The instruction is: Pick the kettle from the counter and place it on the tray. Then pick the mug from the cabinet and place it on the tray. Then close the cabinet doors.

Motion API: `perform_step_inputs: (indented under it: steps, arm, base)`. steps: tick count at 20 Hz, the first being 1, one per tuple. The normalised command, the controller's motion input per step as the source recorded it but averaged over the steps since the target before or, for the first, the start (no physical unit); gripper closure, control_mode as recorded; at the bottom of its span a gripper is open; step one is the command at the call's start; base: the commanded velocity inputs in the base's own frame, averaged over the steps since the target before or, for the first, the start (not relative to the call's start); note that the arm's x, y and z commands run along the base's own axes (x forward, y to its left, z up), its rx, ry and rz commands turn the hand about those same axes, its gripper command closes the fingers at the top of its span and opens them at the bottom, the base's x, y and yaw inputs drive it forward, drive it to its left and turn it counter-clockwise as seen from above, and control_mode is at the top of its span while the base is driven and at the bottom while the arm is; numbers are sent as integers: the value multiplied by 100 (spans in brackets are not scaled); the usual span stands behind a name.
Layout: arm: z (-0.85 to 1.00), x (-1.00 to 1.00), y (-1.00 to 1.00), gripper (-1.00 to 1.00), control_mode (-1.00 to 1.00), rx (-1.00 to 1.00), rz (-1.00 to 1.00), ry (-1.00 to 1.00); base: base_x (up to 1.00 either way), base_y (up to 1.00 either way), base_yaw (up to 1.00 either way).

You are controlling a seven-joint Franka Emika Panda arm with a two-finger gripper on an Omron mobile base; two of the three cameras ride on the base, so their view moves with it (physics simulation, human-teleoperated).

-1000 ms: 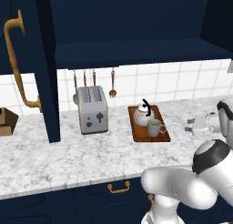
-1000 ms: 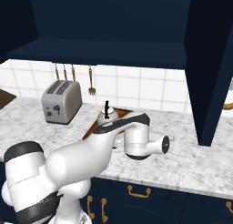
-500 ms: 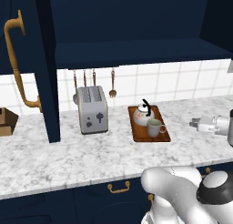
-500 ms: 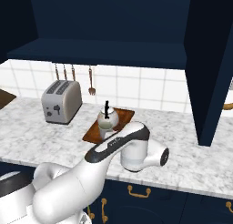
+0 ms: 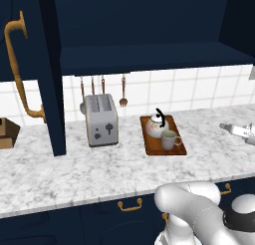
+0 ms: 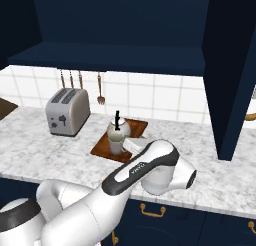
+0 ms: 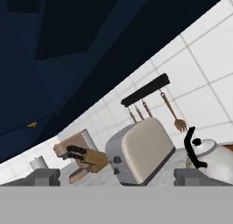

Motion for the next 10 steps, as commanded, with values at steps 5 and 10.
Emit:
perform_step_inputs:
  steps: [5,10]
  arm:
    - [0,0,0,-100,-100,0,0,0]
    - [4,5,-15,-100,-100,11,0,6]
  base:
    - [0,0,0]
    - [0,0,0]
